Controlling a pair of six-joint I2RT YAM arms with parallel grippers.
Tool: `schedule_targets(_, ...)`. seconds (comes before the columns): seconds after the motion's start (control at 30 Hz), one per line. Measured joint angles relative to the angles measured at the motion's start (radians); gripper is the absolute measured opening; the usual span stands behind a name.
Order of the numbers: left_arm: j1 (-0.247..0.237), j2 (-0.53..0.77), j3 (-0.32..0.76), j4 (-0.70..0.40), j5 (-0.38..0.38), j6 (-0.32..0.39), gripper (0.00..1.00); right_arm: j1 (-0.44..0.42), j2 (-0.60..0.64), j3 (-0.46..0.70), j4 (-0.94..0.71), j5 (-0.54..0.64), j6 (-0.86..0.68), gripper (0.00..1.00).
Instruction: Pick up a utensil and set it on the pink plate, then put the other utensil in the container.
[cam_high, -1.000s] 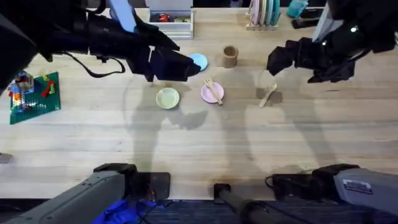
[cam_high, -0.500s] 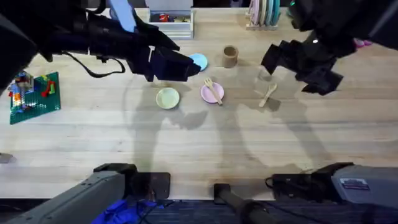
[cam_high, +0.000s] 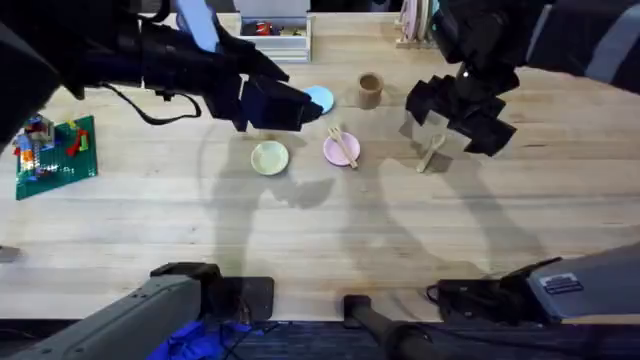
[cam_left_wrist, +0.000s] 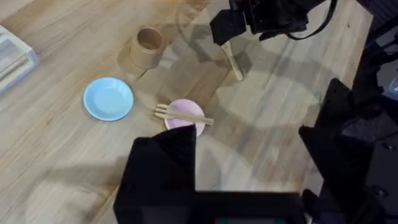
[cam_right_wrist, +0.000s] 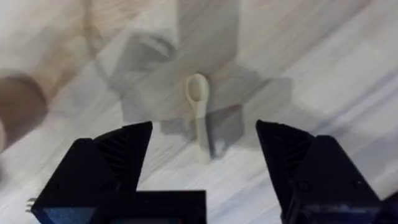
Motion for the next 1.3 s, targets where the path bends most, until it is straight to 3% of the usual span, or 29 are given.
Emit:
schedule_targets(0.4, 0.0, 0.0, 0.0, -0.001, 0.0, 0.0, 0.991, 0.006, 0.0, -0.104, 0.11, -0.036, 0.002, 0.988)
schedule_targets(0.7, 0.0, 0.0, 0.0, -0.001, 0.0, 0.0, 0.991, 0.006, -0.003, -0.183, 0.216, -0.07, 0.006, 0.907)
schedule_targets(0.83, 0.0, 0.0, 0.0, -0.001, 0.0, 0.0, 0.992, 0.006, -0.005, -0.186, 0.216, -0.069, 0.01, 0.801)
schedule_targets(1.03, 0.0, 0.0, 0.0, -0.001, 0.0, 0.0, 0.992, 0.006, -0.006, -0.186, 0.215, -0.069, 0.01, 0.533)
schedule_targets(1.13, 0.0, 0.0, 0.0, -0.001, 0.0, 0.0, 0.992, 0.006, -0.006, -0.186, 0.213, -0.068, 0.012, 0.347)
schedule_targets(1.2, 0.0, 0.0, 0.0, -0.001, 0.0, 0.0, 0.992, 0.006, -0.006, -0.186, 0.212, -0.066, 0.013, 0.311)
schedule_targets(1.3, 0.0, 0.0, 0.0, -0.001, 0.0, 0.0, 0.992, 0.006, -0.006, -0.187, 0.214, -0.065, 0.014, 0.177)
